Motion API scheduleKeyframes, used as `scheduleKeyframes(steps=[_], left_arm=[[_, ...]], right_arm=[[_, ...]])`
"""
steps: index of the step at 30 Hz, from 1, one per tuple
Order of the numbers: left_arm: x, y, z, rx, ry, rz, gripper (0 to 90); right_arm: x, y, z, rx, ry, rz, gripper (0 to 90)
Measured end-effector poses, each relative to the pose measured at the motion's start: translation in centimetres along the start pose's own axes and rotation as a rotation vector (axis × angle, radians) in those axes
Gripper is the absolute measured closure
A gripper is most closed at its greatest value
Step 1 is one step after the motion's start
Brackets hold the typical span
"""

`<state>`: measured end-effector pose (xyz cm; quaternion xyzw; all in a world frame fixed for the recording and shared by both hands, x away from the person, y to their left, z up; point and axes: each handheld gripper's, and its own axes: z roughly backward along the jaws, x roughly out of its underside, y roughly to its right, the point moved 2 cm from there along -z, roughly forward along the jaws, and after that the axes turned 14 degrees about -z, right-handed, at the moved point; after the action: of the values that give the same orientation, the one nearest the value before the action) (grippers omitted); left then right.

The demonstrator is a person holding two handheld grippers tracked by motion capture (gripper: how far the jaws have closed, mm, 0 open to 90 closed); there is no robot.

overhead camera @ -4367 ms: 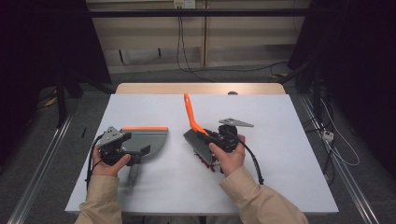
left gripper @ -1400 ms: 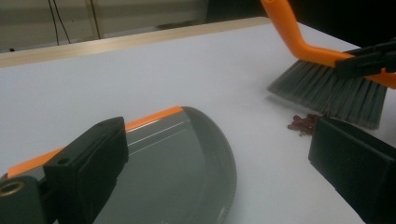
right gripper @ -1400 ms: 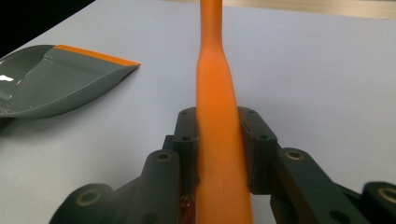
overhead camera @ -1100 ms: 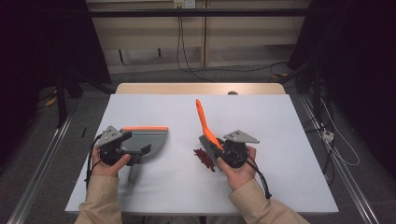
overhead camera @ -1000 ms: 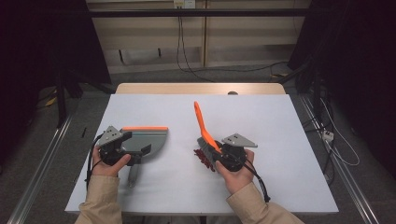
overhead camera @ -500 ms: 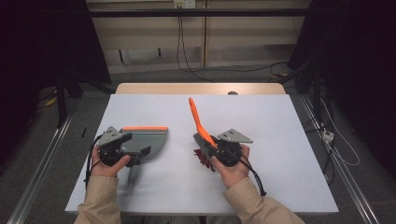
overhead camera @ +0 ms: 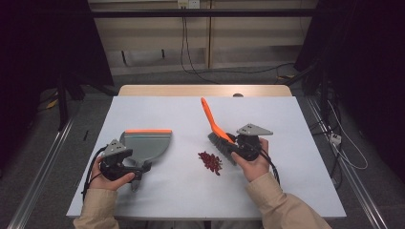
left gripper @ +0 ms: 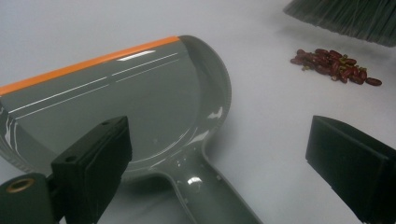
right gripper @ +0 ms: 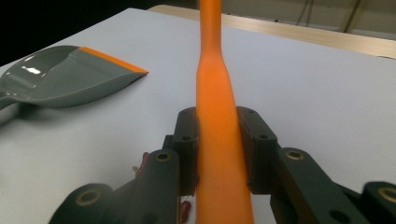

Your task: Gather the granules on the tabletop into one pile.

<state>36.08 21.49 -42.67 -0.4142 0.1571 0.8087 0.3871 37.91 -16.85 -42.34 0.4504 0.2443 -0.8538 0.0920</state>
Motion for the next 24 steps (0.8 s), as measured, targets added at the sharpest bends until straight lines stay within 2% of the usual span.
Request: scheduleKeyframes(steps=[2, 5, 6, 8, 9, 10, 11, 16, 19, 22, 24], left_arm=[[0.2, 0.0, 0.0, 0.002, 0.005, 0.007, 6.8], [0.4, -0.1, 0.0, 0.001, 0.003, 0.014, 6.8], [0.5, -0.2, 0.0, 0.001, 0.003, 0.015, 6.8], [0.6, -0.2, 0.0, 0.005, 0.007, 0.022, 6.8], [0.6, -0.3, 0.1, 0.004, 0.006, 0.022, 6.8], [0.6, -0.3, 0.1, 0.003, 0.007, 0.025, 6.7], [0.7, -0.3, 0.0, 0.003, 0.013, 0.030, 6.7], [0.9, -0.5, 0.1, -0.001, 0.007, 0.037, 6.7], [1.0, -0.6, 0.1, -0.001, 0.007, 0.042, 6.6], [1.1, -0.6, 0.1, -0.002, 0.001, 0.042, 6.6], [1.0, -0.6, 0.1, -0.002, 0.001, 0.041, 6.6]], right_arm=[[-0.2, 0.5, -0.4, -0.006, -0.012, 0.021, 71.3], [-0.7, 1.3, -1.4, -0.084, -0.031, 0.051, 71.2], [-0.8, 1.6, -1.9, -0.123, -0.041, 0.077, 71.3], [-1.0, 1.9, -2.6, -0.161, -0.067, 0.112, 71.2], [-1.2, 2.0, -3.1, -0.191, -0.062, 0.134, 71.2], [-1.3, 2.1, -3.4, -0.215, -0.067, 0.172, 71.2], [-1.4, 2.1, -3.7, -0.222, -0.071, 0.196, 71.2], [-1.7, 1.9, -5.2, -0.315, -0.121, 0.312, 71.2], [-1.6, 1.8, -5.7, -0.395, -0.128, 0.368, 71.1], [-1.7, 1.4, -5.6, -0.416, -0.164, 0.415, 71.2], [-1.7, 1.3, -5.4, -0.421, -0.185, 0.426, 71.1]])
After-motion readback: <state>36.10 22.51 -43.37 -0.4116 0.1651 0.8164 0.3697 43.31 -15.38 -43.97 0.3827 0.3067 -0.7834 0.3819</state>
